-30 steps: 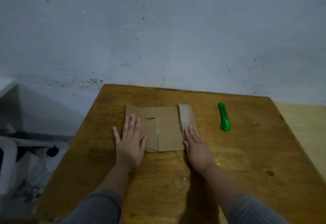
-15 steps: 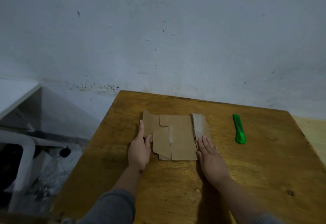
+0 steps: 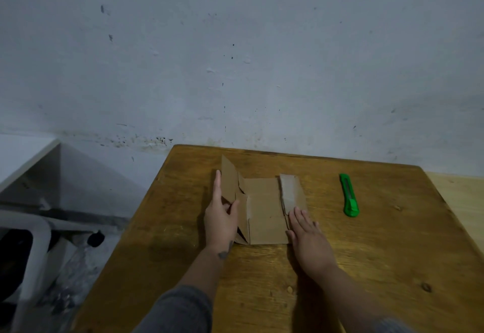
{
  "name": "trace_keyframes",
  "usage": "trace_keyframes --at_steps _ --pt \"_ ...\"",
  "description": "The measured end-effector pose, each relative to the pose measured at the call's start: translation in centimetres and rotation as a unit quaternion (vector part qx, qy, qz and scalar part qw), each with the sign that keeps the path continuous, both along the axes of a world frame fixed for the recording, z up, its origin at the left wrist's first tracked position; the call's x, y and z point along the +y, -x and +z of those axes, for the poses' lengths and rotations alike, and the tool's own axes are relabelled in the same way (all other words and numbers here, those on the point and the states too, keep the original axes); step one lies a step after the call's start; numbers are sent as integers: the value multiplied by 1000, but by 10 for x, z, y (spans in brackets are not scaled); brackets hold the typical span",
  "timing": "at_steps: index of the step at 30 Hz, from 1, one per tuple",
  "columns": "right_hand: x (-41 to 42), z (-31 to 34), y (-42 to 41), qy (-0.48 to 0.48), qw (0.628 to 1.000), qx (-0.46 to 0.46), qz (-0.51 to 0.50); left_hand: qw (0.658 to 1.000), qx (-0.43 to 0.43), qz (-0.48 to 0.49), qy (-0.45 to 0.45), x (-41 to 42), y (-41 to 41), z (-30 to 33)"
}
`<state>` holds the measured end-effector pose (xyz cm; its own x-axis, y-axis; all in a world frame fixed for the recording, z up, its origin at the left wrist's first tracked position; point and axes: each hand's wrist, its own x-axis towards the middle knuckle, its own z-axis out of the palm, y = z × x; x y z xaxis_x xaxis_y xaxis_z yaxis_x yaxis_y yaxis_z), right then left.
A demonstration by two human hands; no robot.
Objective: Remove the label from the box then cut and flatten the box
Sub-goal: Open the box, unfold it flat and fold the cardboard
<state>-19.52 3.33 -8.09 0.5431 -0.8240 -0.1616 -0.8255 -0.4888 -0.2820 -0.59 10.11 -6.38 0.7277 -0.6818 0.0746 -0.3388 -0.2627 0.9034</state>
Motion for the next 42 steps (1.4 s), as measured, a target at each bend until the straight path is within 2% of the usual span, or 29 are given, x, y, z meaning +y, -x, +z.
trace_keyframes --at_steps 4,16,23,27,32,37,42 --pt "-1 2 1 -2 1000 -4 2 999 -35 -16 18 0 0 -2" --pt "0 1 2 -8 1000 -10 -1 1000 18 12 12 7 -2 0" --pt "-2 -1 3 -9 1000 -16 2 992 123 16 15 8 -6 -9" --pt "-3 -2 3 -7 1000 -14 2 995 98 10 -16 11 -7 -19" --pt "-4 -4 4 -6 1000 -17 5 992 126 6 -19 8 -6 -22" --pt "-4 -4 4 -2 1000 -27 2 998 52 -14 -11 2 9 -12" --pt "-5 -4 4 5 999 -38 4 993 -89 -55 -59 -7 27 2"
